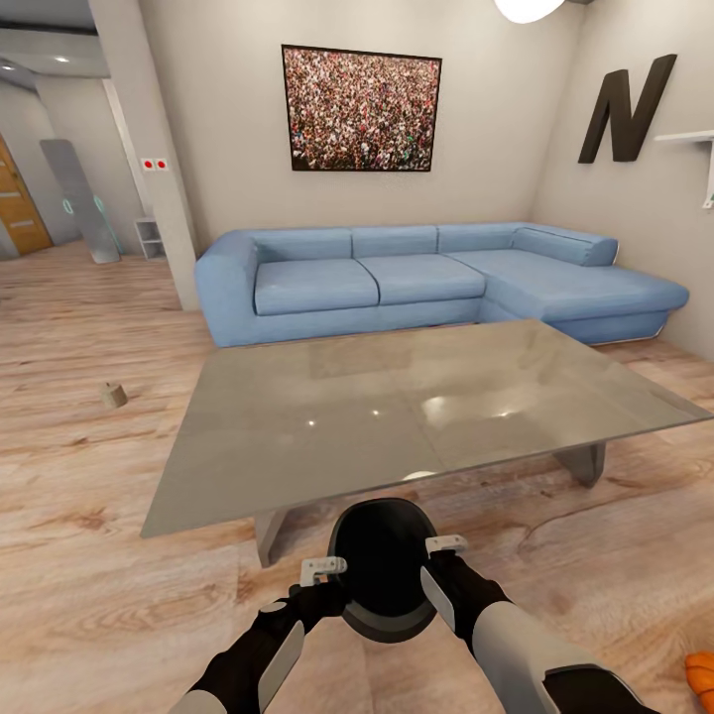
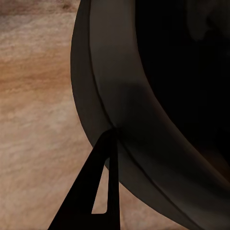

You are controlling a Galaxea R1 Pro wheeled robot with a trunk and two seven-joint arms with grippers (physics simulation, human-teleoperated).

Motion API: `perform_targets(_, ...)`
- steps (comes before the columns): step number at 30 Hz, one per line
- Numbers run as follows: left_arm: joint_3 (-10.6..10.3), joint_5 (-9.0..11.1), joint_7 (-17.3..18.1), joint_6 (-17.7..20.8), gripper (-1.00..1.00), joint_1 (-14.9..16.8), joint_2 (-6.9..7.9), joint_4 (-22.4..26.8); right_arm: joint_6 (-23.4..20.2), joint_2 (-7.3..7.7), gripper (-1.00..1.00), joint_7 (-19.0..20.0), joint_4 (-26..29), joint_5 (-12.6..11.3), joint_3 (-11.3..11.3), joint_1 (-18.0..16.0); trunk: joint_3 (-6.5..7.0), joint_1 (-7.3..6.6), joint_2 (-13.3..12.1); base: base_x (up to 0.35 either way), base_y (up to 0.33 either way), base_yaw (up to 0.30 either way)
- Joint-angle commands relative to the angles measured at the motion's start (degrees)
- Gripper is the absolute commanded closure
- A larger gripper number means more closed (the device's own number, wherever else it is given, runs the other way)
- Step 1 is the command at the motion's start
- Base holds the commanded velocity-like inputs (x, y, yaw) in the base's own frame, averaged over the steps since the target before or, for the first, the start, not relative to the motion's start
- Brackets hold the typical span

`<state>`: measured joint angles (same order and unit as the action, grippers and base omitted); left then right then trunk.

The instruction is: Place each of the two pumpkins and all three candles from the living room inside a cabinet in the living room (use any cabinet), then make sure every cabinet is closed, and position the cauldron so it is next to a table in the living room.

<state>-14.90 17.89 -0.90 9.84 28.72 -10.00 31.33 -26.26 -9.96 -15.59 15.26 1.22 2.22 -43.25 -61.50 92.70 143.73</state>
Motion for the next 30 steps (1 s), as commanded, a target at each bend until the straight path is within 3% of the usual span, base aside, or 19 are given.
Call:
perform_targets(1, 1.36, -0.40, -0.33, 0.24, 1.00, 0.02, 0.00, -0.04, 2.71, -0.04, 1.00, 1.35, 0.65, -0.95, -0.63, -0.04, -0.05, -0.02, 0.03, 0.063, 0.000, 0.000)
perform_targets(18, 1.37, -0.32, -0.33, 0.19, 1.00, 0.02, 0.00, -0.04, 2.71, -0.04, 1.00, 1.35, 0.65, -0.95, -0.63, -0.01, -0.05, -0.02, 0.03, 0.029, 0.000, 0.000)
perform_targets(23, 1.37, 1.18, -0.33, 0.18, 1.00, 0.02, 0.00, -0.04, 2.71, -0.04, 1.00, 1.35, 0.65, -0.92, -0.63, -0.03, -0.05, -0.02, 0.03, 0.063, 0.000, 0.000)
perform_targets(30, 1.37, 1.52, -0.33, 0.19, 1.00, 0.02, 0.00, -0.04, 2.71, -0.04, 1.00, 1.35, 0.65, -0.94, -0.63, -0.01, -0.05, -0.02, 0.03, 0.039, 0.000, 0.000)
